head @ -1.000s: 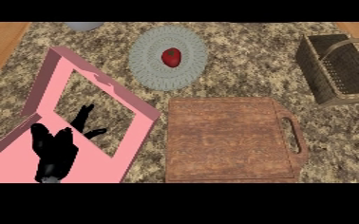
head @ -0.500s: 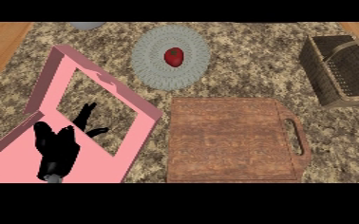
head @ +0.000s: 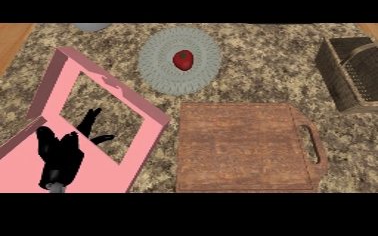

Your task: Pick the cupcake from the cutting board and place it in the basket

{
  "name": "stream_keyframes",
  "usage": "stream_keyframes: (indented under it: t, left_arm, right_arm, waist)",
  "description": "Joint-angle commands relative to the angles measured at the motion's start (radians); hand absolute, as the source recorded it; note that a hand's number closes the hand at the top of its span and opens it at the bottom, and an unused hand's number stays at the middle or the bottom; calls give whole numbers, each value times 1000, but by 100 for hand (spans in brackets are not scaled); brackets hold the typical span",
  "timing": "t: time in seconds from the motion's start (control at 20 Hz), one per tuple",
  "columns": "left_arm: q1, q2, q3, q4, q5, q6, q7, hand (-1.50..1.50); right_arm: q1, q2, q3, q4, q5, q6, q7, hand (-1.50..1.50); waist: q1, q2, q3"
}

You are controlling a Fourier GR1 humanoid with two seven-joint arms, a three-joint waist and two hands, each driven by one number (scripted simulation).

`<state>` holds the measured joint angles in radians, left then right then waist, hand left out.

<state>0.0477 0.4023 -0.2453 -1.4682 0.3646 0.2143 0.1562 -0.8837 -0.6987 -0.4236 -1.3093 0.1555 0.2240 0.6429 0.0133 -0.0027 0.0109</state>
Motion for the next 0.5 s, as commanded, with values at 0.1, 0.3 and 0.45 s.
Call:
stream_keyframes:
  t: [0.1,0.3,0.45]
  left_arm:
    - [76,10,-45,87,-53,-15,2,0]
    - [47,33,-6,80,-26,-13,33,0]
    - [91,11,-39,56,-38,5,40,0]
  right_arm:
    - [41,-22,-35,149,-6,12,-154,150]
    - [95,-120,24,154,162,-39,-149,150]
    - [146,-123,52,193,162,10,-277,150]
  waist:
    - [3,11,-10]
    - [-2,12,-11]
    - [2,10,-10]
